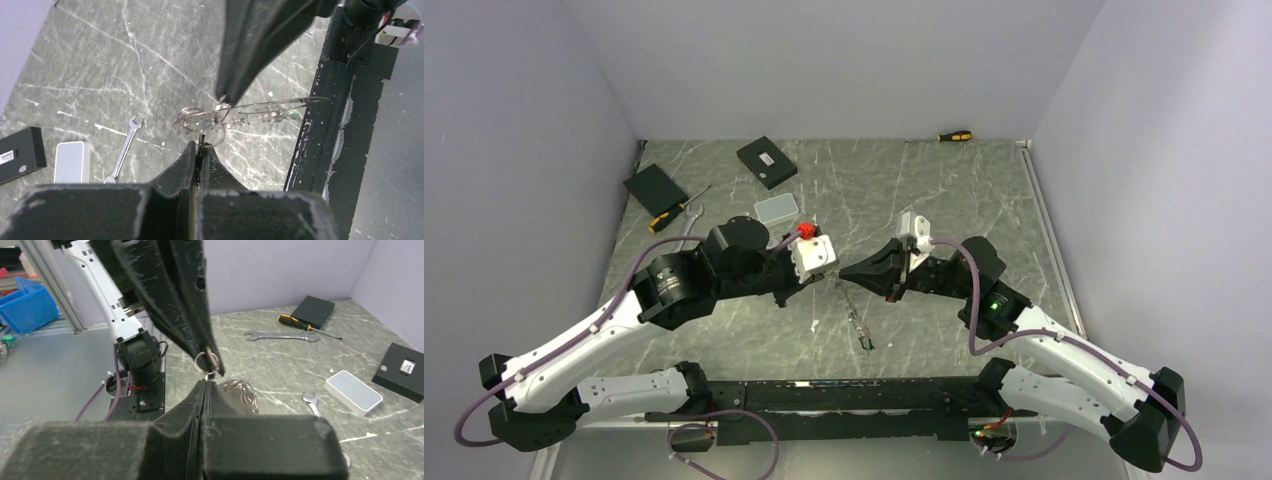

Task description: Put the keys on the keyring

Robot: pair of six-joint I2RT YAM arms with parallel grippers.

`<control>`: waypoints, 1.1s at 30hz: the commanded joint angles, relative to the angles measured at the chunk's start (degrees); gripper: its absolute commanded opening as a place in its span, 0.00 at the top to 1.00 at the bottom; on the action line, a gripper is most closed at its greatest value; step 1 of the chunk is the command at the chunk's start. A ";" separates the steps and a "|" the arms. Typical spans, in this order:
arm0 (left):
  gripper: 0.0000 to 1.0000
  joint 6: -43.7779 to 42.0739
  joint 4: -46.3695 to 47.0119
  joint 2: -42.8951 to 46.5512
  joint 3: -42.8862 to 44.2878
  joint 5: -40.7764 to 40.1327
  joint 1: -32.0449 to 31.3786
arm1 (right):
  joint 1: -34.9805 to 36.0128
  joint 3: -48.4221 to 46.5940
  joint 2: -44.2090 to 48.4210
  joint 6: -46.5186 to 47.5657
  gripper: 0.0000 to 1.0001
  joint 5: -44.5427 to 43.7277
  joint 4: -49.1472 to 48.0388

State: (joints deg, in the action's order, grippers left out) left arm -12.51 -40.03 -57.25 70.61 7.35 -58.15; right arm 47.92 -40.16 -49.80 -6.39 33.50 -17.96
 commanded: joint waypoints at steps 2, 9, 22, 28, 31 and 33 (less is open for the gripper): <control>1.00 -1.44 -2.25 1.61 3.08 -4.91 0.58 | 0.11 -3.28 1.75 0.50 1.00 4.09 -2.87; 1.00 -1.73 -2.57 1.68 2.09 -3.97 0.58 | 0.18 -4.05 1.32 -0.10 1.00 4.99 -2.90; 1.00 -5.26 -2.16 0.71 5.51 -4.97 0.58 | 0.24 -4.87 -0.92 0.43 0.64 2.33 1.13; 1.00 -8.15 -4.35 -1.35 9.86 -3.77 0.58 | 0.26 -3.80 0.99 1.23 0.52 0.22 3.87; 1.00 -9.70 -4.27 -1.43 10.40 -5.24 0.58 | 0.24 -3.03 1.96 1.29 0.51 -0.75 4.52; 1.00 -11.17 -4.56 -1.98 10.55 -6.98 0.58 | 0.24 -2.66 2.49 1.46 0.50 -1.40 5.23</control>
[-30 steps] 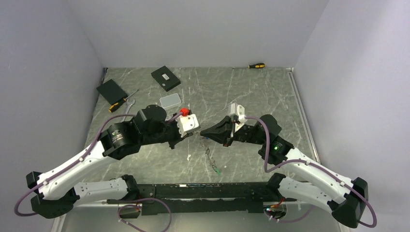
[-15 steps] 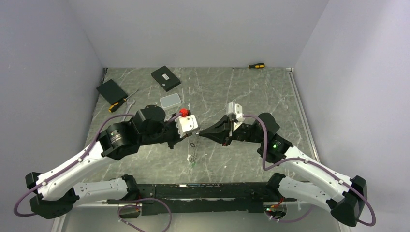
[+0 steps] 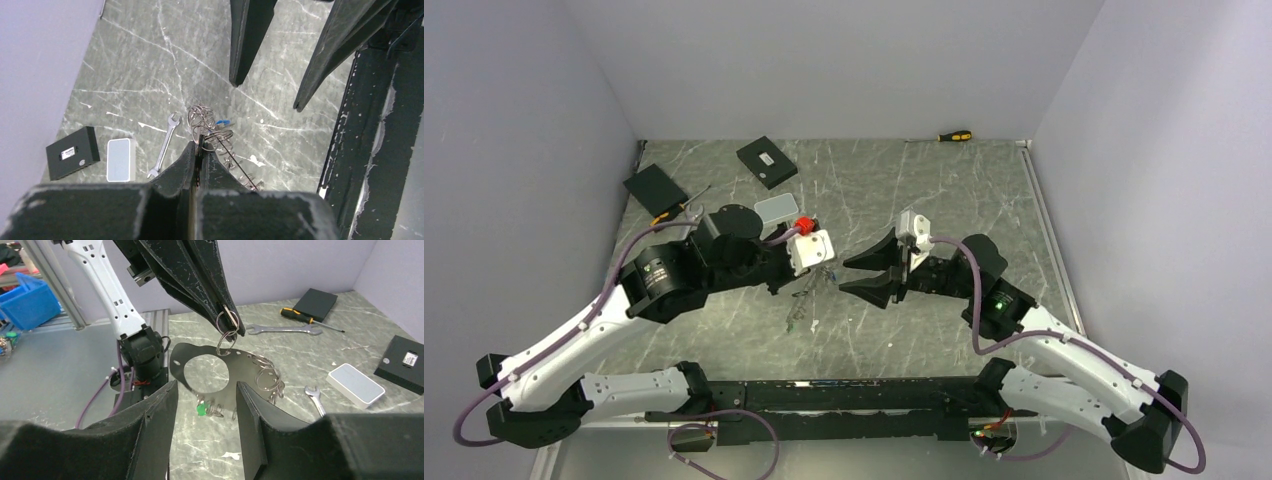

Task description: Put the keys on the keyring

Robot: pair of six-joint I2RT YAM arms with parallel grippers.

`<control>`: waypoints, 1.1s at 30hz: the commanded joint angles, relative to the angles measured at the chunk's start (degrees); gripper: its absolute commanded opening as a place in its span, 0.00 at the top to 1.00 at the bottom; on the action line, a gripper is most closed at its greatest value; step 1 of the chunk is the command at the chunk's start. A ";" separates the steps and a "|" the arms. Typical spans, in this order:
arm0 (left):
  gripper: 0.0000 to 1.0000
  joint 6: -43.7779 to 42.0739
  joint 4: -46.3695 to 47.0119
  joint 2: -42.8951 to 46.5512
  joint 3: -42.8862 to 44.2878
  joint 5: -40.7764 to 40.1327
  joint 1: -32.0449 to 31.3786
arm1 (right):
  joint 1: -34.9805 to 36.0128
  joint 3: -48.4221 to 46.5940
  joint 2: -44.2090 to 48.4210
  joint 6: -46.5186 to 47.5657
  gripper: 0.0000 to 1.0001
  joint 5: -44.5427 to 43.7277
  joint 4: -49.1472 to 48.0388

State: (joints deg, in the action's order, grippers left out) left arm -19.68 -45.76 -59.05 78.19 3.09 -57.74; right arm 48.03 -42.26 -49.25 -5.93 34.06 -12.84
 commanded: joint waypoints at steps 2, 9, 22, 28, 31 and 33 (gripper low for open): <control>1.00 -5.21 0.52 -1.35 3.49 -2.96 0.17 | 0.18 -0.25 2.41 1.32 0.50 -2.91 0.79; 1.00 -4.88 -1.63 -10.66 6.59 -16.10 0.23 | 0.13 0.94 5.08 1.44 0.49 -12.10 3.46; 1.00 -0.72 3.58 -32.51 20.78 -16.32 3.99 | 0.05 6.22 19.16 -5.50 0.48 -52.59 11.45; 1.00 1.02 4.20 -46.36 36.27 -11.39 6.93 | 0.05 9.09 27.52 -7.78 0.48 -63.14 14.85; 1.00 0.61 3.28 -54.79 45.48 -10.22 7.06 | 0.05 9.01 29.66 -7.82 0.48 -64.93 16.50; 1.00 1.10 0.50 -60.81 54.26 -8.26 7.14 | 0.05 8.46 30.57 -7.91 0.48 -65.78 17.86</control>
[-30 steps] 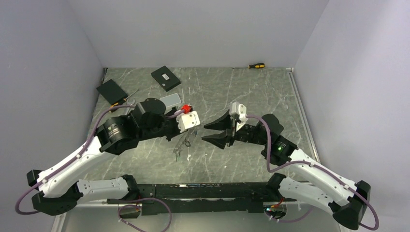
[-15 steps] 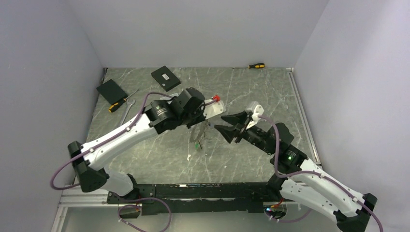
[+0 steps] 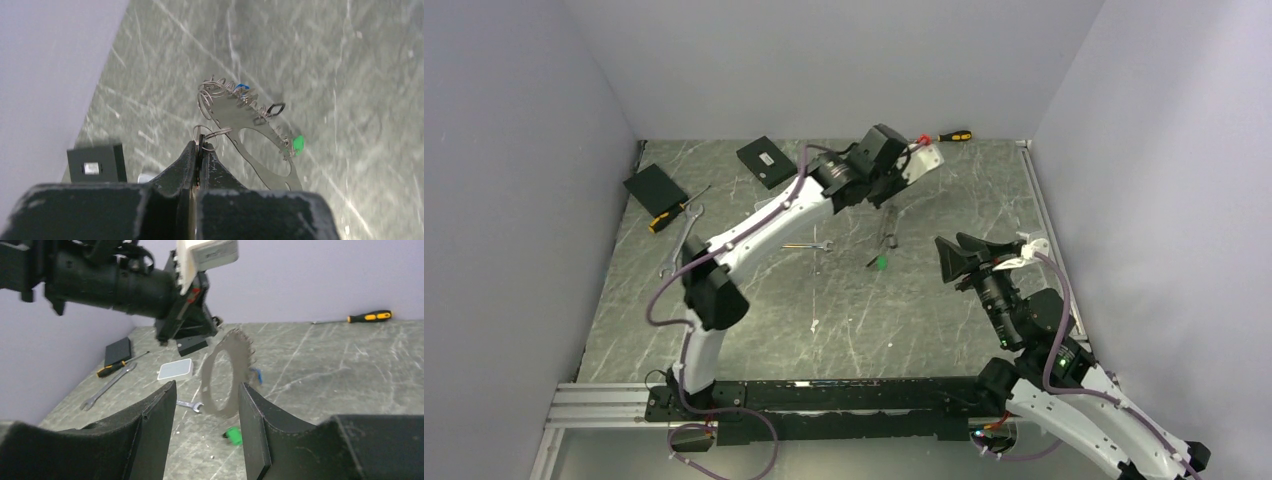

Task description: Put the keys on the keyring

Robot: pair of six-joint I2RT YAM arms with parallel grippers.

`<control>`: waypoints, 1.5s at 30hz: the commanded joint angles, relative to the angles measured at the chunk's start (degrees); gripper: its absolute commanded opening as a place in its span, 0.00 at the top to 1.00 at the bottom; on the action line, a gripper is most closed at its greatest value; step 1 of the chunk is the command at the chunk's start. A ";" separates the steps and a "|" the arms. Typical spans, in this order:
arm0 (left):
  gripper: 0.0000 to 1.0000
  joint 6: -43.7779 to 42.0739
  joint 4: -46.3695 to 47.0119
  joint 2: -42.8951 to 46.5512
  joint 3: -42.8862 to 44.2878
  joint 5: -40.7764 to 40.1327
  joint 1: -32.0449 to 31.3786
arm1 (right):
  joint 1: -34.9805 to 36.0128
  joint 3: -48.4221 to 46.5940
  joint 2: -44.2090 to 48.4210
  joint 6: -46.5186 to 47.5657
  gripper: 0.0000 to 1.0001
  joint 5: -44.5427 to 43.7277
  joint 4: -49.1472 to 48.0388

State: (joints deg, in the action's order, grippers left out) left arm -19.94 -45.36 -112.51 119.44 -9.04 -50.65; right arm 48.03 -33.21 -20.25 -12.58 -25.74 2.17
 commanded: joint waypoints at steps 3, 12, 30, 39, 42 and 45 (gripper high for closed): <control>1.00 2.53 -1.22 -14.01 25.73 5.29 0.06 | 0.05 -1.45 2.66 -2.44 0.48 -7.31 5.29; 1.00 10.86 12.91 -1.32 -1.36 1.59 1.44 | 0.04 1.27 3.18 -3.65 0.48 -7.22 5.20; 1.00 26.88 3.06 10.39 -40.42 -1.22 4.39 | -0.04 1.06 -6.44 -4.38 0.48 -1.37 2.16; 0.92 28.85 2.90 14.64 -49.41 2.17 4.35 | -0.04 0.66 -8.89 -3.86 0.48 -1.51 2.28; 0.90 29.06 2.77 14.94 -50.93 3.49 4.36 | -0.04 0.52 -9.64 -3.81 0.48 -1.58 1.90; 0.85 29.25 2.48 15.23 -52.53 4.52 4.34 | -0.04 0.60 -10.28 -3.70 0.48 -1.59 1.36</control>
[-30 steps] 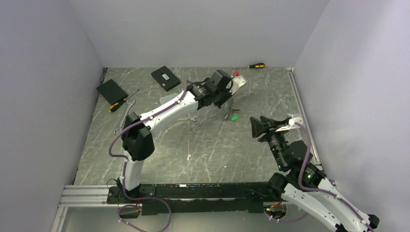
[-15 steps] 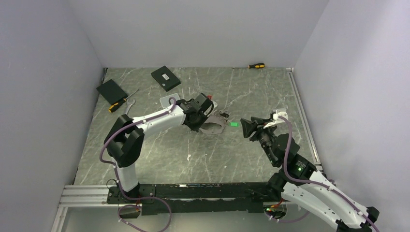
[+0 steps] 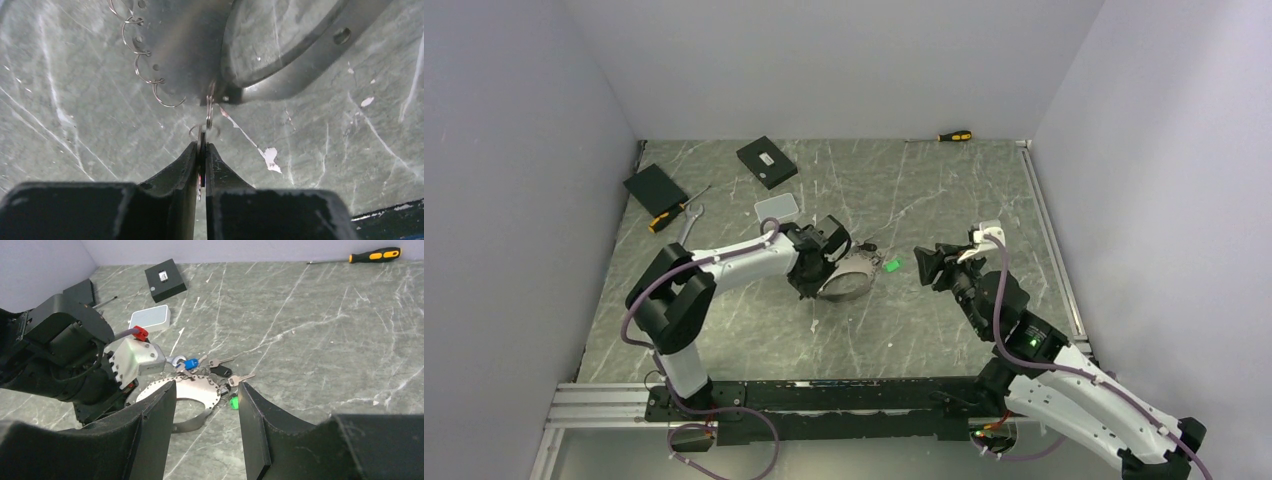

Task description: Put the keys on the keyring

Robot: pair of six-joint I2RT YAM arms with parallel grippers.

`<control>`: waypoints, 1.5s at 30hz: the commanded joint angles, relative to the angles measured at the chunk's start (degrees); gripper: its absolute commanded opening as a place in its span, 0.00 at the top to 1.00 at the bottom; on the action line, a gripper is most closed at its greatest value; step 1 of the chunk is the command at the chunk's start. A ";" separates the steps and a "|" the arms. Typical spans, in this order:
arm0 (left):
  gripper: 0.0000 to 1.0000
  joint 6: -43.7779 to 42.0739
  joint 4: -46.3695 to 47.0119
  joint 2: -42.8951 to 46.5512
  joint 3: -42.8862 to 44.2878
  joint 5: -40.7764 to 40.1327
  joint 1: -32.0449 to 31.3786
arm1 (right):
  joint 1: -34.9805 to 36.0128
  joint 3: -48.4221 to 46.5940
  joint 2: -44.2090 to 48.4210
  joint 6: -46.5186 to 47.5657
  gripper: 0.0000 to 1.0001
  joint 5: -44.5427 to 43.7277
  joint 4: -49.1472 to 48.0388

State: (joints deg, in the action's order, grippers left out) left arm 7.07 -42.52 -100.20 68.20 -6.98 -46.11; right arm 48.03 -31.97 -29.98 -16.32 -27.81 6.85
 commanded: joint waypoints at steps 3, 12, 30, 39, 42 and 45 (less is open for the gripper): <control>0.75 1.98 0.13 3.61 -3.11 4.14 -0.21 | -0.04 -0.77 -1.34 0.19 0.48 0.33 -3.59; 0.53 1.18 -4.64 9.46 -2.97 6.41 -0.21 | -0.04 -1.21 -1.77 1.49 0.48 -0.44 -3.94; 0.01 -6.11 0.84 35.53 -3.00 -22.59 0.78 | -0.04 -3.46 -3.97 7.69 0.31 2.62 -9.25; 0.01 -9.57 17.87 43.86 -14.09 -36.72 2.26 | -0.04 -5.79 -8.60 9.68 0.00 10.67 -11.96; 0.01 -8.65 21.64 46.40 -16.99 -40.45 2.97 | -0.04 -5.35 -10.19 9.09 0.00 12.29 -14.57; 0.01 -7.47 22.98 48.95 -18.85 -40.78 4.10 | -0.04 -4.50 -11.71 5.83 0.00 12.33 -18.49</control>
State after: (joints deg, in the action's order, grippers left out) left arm -1.34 -26.96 -55.13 50.63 -41.63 -43.27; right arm 47.99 -35.29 -40.53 -8.10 -17.87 -4.08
